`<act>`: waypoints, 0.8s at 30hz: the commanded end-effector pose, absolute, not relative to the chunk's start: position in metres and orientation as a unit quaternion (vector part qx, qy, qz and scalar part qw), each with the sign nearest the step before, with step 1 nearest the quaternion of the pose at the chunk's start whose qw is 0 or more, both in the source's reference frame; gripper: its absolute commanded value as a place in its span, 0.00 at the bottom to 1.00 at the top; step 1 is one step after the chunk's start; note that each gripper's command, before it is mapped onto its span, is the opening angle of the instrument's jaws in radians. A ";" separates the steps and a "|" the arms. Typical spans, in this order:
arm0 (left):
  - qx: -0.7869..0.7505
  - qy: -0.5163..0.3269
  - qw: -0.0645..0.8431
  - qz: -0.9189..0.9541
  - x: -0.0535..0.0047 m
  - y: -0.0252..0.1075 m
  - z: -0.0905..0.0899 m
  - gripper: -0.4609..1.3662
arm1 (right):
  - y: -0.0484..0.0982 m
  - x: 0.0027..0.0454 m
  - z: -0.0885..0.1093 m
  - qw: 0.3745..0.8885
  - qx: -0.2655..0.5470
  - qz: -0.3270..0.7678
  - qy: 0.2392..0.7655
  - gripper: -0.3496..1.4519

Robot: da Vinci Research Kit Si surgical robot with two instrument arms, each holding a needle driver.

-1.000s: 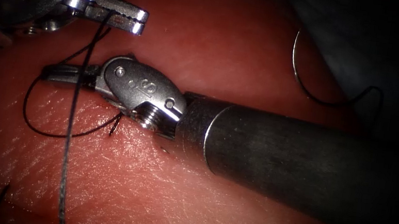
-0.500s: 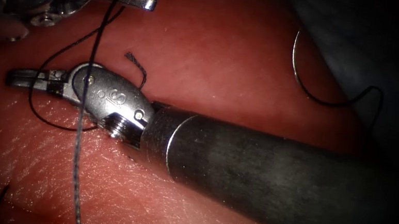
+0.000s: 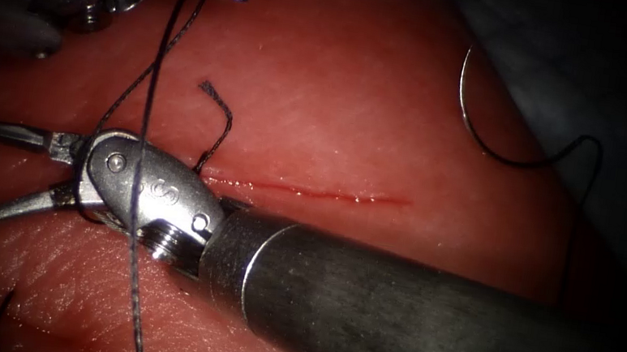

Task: Wound Closure
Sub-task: Wrap the suture once counter-clockwise around the right gripper

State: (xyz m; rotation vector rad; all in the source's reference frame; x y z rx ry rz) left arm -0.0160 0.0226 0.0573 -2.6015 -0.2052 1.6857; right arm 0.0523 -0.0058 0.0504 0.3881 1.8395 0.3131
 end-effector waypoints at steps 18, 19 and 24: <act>-0.847 -0.070 0.003 0.527 -0.0135 0.021 0.060 0.06 | -0.006 0.0441 0.049 0.470 0.161 0.170 0.851 0.69; -0.846 -0.070 0.002 0.528 -0.0135 0.021 0.060 0.06 | -0.006 0.0437 0.049 0.464 0.160 0.174 0.854 0.70; -0.843 -0.070 -0.001 0.534 -0.0140 0.020 0.061 0.06 | -0.005 0.0421 0.048 0.431 0.129 0.245 0.859 0.75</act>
